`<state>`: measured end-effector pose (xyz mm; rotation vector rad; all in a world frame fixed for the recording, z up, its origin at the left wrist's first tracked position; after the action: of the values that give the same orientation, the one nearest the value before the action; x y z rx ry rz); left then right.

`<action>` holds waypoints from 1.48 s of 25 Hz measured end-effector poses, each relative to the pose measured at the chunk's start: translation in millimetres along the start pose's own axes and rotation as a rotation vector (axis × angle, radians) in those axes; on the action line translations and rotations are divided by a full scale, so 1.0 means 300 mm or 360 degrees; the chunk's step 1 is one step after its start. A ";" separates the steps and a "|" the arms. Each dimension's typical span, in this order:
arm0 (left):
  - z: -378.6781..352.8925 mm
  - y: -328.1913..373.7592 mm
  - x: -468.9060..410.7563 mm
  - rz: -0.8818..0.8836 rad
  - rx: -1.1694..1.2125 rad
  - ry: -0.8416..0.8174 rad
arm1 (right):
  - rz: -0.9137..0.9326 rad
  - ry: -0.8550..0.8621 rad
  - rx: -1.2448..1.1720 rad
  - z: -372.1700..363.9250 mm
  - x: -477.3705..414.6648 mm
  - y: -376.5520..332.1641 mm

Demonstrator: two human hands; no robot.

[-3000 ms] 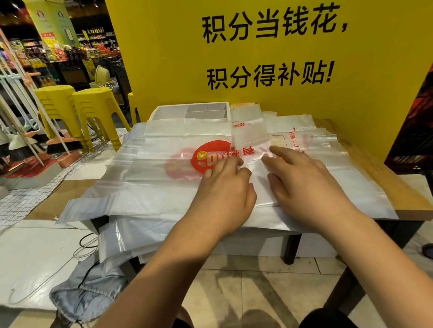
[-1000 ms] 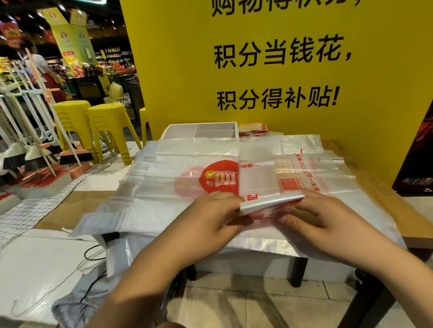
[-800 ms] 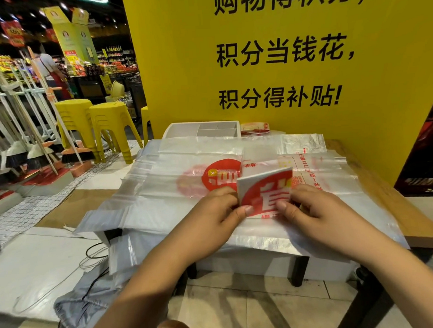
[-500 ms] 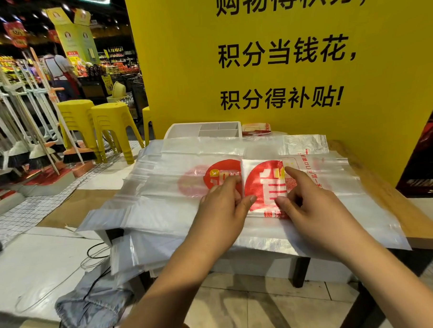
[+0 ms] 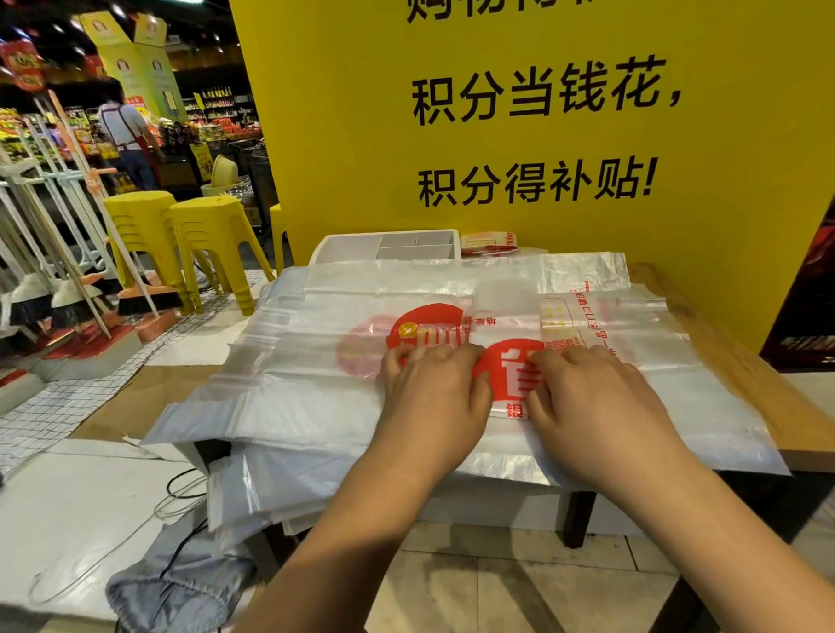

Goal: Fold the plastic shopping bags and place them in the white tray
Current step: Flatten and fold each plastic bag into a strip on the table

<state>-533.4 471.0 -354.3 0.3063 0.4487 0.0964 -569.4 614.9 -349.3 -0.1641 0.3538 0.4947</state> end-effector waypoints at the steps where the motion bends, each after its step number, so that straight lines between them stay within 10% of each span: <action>1: -0.003 -0.003 -0.003 -0.0003 -0.0036 -0.0015 | 0.0003 0.0022 0.0005 -0.015 -0.002 0.008; 24: -0.033 -0.150 -0.091 -0.0139 0.0034 -0.0994 | 0.0444 -0.1105 -0.0366 -0.050 -0.108 0.150; 37: 0.068 -0.111 -0.051 -0.0333 0.0161 -0.0761 | 0.0520 -0.0687 -0.0453 -0.007 -0.073 0.112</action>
<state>-537.4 431.4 -340.9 0.3673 0.0090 -0.2023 -604.7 634.2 -345.4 -0.2709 -0.1188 0.8848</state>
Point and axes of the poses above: each hand's wrist, its own x-axis away from the middle knuckle, its own z-axis out of the back of the hand, y = z × x, the point moved 4 cm from there along -x, towards the middle knuckle
